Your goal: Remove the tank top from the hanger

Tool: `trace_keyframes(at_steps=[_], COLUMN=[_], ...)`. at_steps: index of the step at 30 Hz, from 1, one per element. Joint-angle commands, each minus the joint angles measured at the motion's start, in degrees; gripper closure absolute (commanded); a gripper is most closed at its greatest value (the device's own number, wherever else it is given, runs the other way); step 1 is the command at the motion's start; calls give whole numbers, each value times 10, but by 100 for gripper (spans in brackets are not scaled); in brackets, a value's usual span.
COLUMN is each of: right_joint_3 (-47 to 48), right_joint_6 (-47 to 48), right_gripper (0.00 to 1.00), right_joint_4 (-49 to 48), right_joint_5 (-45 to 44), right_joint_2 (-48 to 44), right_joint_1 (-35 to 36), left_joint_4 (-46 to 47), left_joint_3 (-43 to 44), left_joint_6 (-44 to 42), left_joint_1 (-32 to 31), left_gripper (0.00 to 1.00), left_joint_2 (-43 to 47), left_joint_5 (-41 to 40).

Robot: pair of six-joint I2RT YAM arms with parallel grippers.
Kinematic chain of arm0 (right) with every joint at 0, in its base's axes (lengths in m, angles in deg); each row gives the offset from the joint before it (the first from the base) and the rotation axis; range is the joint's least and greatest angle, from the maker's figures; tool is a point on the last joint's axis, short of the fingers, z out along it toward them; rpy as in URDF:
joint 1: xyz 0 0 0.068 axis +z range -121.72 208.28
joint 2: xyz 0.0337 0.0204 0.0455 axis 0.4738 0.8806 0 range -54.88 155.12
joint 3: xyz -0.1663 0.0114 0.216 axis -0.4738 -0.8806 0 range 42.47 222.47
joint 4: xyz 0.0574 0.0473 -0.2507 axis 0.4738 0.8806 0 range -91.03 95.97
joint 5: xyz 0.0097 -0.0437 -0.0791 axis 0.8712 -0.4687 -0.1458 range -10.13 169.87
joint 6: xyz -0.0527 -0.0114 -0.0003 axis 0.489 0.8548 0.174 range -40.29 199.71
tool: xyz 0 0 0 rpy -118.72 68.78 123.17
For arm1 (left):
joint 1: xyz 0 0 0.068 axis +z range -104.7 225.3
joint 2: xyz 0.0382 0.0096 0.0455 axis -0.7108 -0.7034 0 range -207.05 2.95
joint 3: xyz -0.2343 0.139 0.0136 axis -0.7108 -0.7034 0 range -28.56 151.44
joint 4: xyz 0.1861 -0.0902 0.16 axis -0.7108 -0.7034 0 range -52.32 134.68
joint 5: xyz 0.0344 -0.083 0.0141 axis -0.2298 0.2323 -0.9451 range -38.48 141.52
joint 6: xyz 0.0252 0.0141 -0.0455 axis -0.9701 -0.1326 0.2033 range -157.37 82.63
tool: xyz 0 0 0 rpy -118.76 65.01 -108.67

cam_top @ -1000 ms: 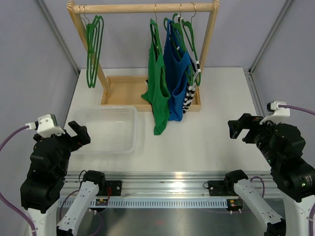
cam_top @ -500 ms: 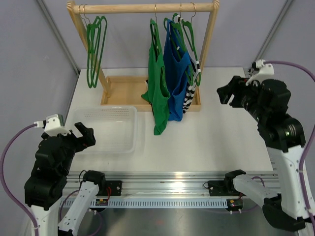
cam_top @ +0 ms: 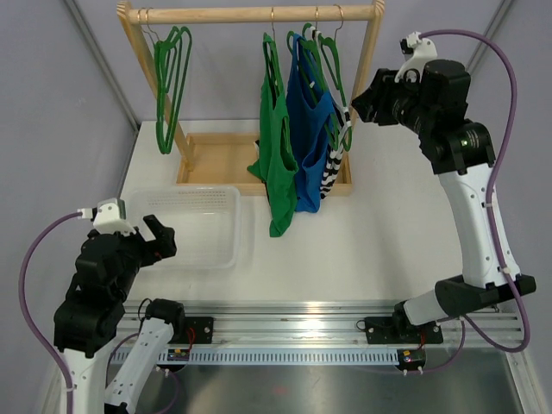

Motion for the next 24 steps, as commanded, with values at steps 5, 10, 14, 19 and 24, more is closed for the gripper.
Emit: trace_keyframes(at_steps=[5,10,14,19,24], right_joint_3=[152,244,277,283,299], right_joint_6=[33,42,49,73,87], right_gripper=[53,56,56,62,78], right_joint_4=[13,47,60,55,58], right_joint_5=[59,60,52,-2,-45], right_joint_2=[116,179,221,237,259], right_joint_1=[3,6,20,38,51], left_joint_4=[38,39,40,40,41], left_joint_3=[-21,-26,-28,-27,-28], left_joint_6=[1,5,4,4,5], left_joint_1=[-3,-2,-2,-2,-2], left_gripper=[1,1,1,1,1], left_joint_2=[3,-1,-3,-4,-5], left_joint_5=[21,30,31,33,34])
